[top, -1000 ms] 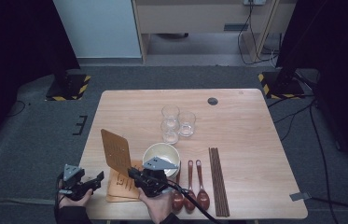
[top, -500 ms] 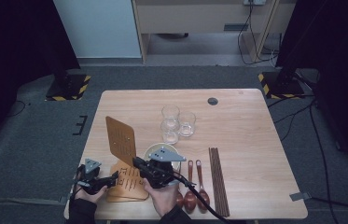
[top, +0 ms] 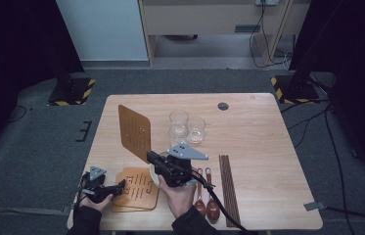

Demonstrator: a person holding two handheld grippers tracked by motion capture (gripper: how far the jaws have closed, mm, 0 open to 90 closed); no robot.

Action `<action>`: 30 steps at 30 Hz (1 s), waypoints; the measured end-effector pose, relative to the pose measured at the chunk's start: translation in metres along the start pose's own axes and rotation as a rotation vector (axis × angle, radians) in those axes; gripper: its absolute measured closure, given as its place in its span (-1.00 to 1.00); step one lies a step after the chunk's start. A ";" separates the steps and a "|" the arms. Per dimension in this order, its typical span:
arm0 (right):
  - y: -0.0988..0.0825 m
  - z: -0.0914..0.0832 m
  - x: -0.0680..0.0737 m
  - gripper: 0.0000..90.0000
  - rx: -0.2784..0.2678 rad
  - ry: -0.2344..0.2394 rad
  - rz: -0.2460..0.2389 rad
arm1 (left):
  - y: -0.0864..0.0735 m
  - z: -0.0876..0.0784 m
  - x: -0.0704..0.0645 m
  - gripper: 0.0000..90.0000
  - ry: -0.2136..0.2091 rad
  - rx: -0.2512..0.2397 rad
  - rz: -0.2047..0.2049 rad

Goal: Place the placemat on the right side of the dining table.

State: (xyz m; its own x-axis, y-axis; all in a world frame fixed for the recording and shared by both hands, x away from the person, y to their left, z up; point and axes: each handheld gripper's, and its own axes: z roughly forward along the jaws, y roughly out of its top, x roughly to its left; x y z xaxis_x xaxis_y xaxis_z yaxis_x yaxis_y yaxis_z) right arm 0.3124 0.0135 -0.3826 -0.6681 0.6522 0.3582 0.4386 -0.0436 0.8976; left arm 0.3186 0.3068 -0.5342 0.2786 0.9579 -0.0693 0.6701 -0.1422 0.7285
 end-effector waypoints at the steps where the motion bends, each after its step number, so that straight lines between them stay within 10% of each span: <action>1: 0.002 -0.001 -0.001 0.95 -0.003 -0.003 0.002 | -0.001 0.000 0.001 -0.91 -0.005 0.002 -0.014; 30: 0.043 -0.059 -0.061 0.95 -0.127 -0.159 0.028 | -0.001 0.001 0.002 -0.94 -0.005 0.002 -0.015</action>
State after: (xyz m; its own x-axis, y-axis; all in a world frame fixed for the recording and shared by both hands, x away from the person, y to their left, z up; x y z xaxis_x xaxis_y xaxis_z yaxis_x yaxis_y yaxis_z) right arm 0.3363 -0.0722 -0.3508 -0.5489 0.7603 0.3473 0.3693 -0.1521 0.9168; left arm 0.3191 0.3085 -0.5353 0.2722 0.9586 -0.0840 0.6756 -0.1282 0.7260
